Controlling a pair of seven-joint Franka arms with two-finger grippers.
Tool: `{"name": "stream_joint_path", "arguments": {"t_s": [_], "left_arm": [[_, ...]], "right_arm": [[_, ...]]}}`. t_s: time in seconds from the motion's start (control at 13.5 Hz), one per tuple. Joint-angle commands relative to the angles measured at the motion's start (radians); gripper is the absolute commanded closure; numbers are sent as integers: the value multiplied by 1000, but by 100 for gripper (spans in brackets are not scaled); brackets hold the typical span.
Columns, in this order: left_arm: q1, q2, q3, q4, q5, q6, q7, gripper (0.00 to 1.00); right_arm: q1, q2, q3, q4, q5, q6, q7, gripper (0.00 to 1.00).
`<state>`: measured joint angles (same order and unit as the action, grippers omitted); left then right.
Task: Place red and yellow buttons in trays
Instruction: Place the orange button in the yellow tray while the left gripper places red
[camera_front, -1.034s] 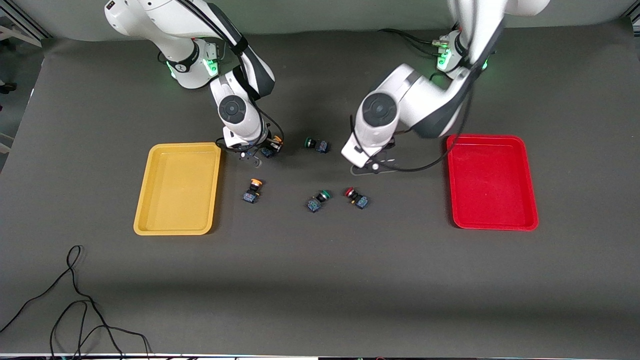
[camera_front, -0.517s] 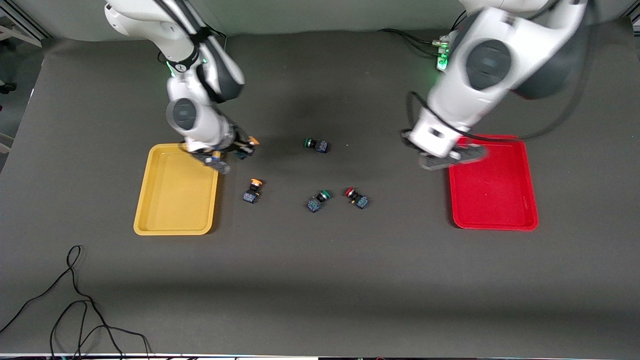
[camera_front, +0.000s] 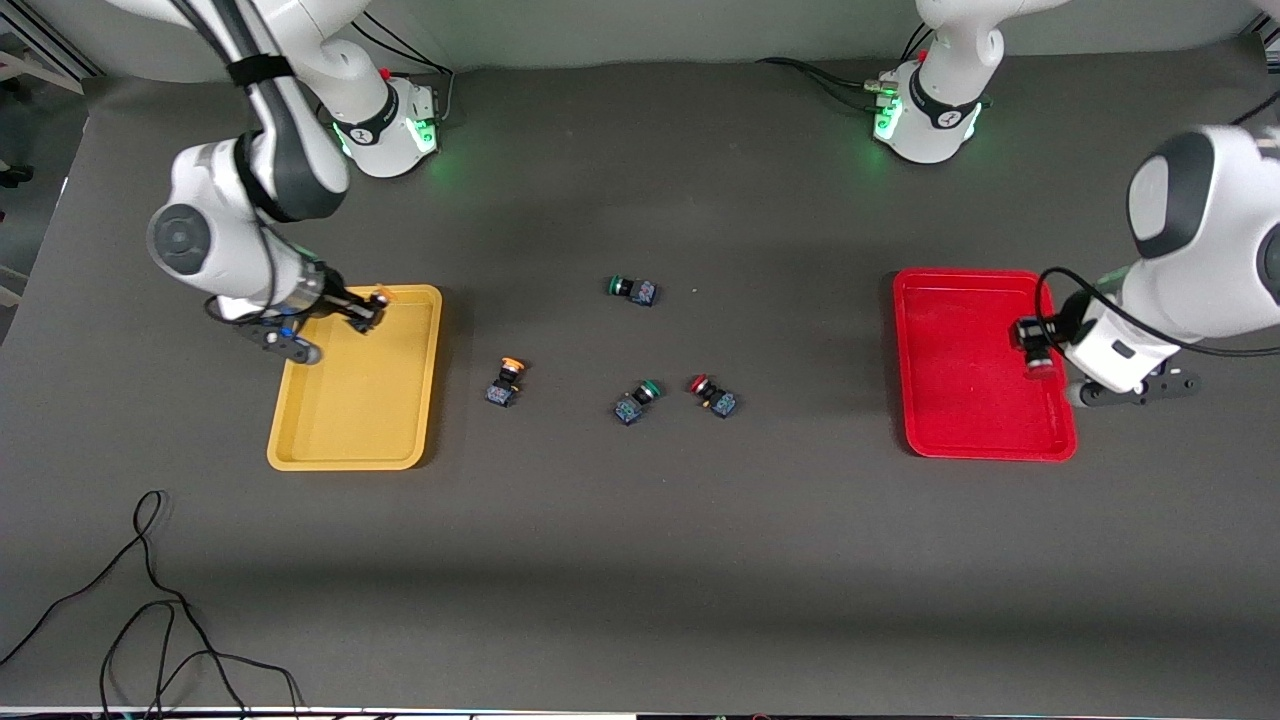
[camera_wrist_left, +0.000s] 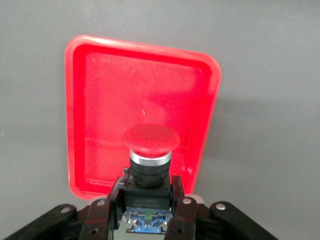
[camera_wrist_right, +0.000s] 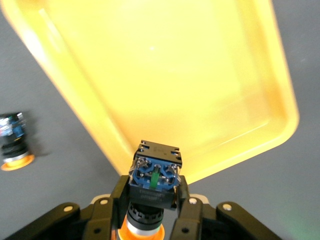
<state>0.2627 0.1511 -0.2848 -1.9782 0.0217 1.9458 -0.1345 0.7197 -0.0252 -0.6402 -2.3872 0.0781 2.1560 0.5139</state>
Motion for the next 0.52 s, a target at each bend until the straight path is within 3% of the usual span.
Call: {"name": "stream_joint_path", "arguments": {"t_s": [0.0,0.3,0.37,0.44], "left_arm": [[6,65,-14,-161,30,245,12,81],[1,178,-13,-212,46,375,-5,78],[4,198,-13,-212,75,380,-7,73],[4,203,-13,-209,89,378,-8,57]], "right_arm": [[14,39,-55,-9,-17,22,-64,74],[14,145,-55,-64,-8,170,-64,74],[14,162,-53,-88,-8,223,-64,74],[15,186,-52,-90,-8,243,-64,74]]}}
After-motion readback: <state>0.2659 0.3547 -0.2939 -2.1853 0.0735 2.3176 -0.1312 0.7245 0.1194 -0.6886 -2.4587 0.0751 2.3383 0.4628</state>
